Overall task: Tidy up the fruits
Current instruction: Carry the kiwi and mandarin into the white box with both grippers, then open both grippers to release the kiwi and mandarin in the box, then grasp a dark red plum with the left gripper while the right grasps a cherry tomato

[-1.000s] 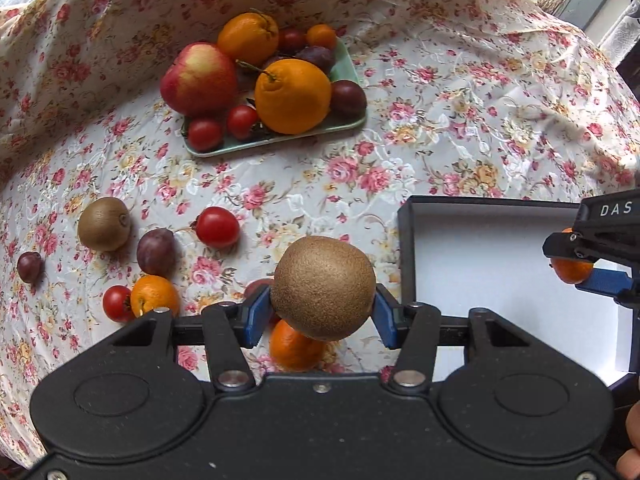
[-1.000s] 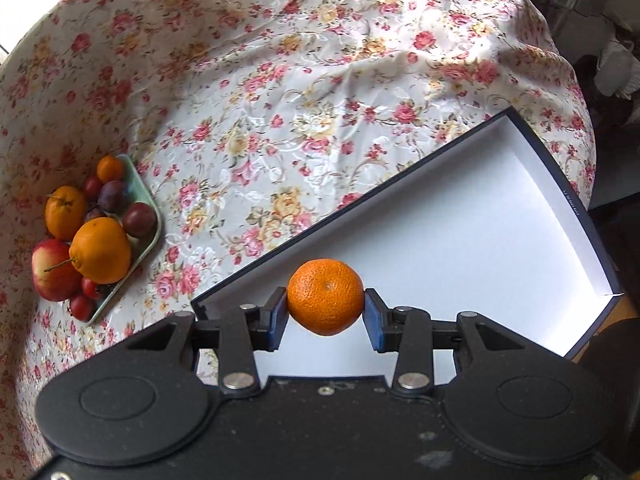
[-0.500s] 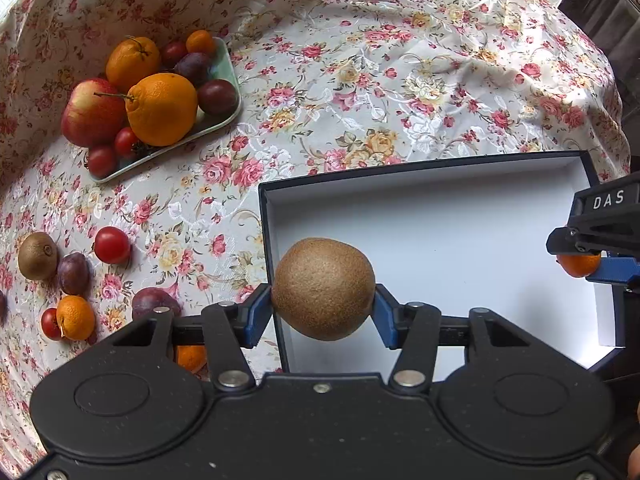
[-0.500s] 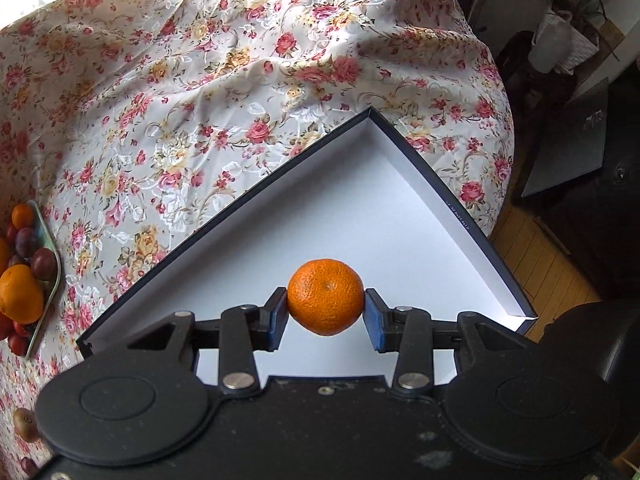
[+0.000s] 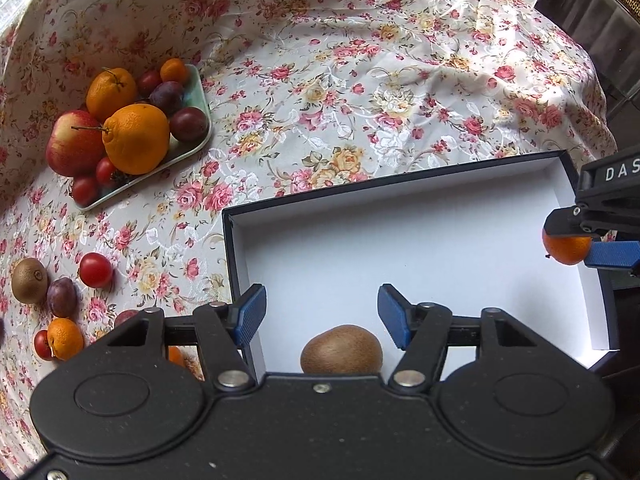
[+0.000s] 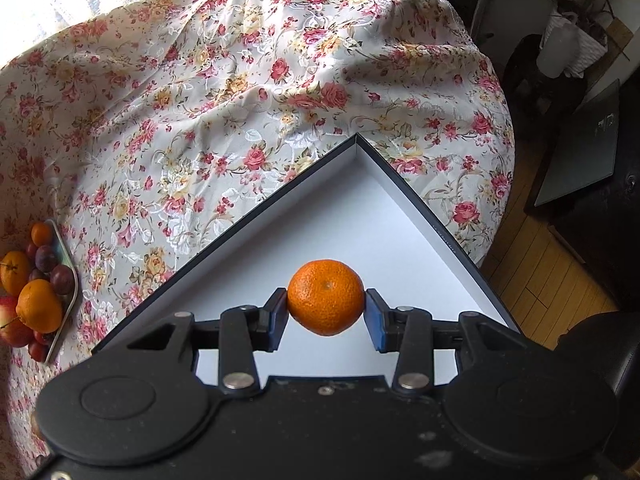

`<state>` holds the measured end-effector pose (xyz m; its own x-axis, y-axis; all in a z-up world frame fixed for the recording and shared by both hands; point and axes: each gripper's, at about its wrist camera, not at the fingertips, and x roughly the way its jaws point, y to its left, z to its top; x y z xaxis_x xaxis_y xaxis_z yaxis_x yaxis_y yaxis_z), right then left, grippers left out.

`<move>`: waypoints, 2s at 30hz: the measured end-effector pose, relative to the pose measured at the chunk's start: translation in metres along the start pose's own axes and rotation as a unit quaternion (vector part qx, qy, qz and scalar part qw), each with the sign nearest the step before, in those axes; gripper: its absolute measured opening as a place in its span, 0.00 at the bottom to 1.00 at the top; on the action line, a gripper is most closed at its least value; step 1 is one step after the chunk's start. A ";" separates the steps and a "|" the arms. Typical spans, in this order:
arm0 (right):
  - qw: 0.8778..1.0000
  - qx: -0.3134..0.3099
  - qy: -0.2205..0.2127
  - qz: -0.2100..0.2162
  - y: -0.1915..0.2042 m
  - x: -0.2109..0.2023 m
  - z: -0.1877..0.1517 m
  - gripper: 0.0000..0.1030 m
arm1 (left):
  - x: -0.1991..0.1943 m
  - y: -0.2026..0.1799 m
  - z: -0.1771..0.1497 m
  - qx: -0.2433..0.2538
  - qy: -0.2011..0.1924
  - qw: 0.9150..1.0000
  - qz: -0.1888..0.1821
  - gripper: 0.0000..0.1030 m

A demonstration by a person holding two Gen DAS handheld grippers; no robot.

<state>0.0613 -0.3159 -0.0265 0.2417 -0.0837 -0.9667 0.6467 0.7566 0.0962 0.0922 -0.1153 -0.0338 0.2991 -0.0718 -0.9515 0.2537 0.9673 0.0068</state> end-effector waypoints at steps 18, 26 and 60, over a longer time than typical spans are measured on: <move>1.000 -0.021 0.012 -0.012 0.007 0.000 -0.002 0.39 | 0.003 0.007 0.000 -0.012 0.014 1.000 0.009 0.64; 0.998 -0.049 0.029 -0.036 0.017 0.004 -0.008 0.39 | 0.001 0.014 0.000 -0.021 0.014 1.000 0.010 0.64; 0.994 -0.097 0.042 -0.029 0.086 -0.004 -0.042 0.38 | -0.023 0.115 0.001 -0.102 -0.020 0.993 0.060 0.64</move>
<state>0.0857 -0.2229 -0.0240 0.1419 -0.0830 -0.9864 0.5040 0.8637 -0.0002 0.1153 -0.0031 -0.0104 0.3525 0.0410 -0.9349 0.0240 0.9983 0.0528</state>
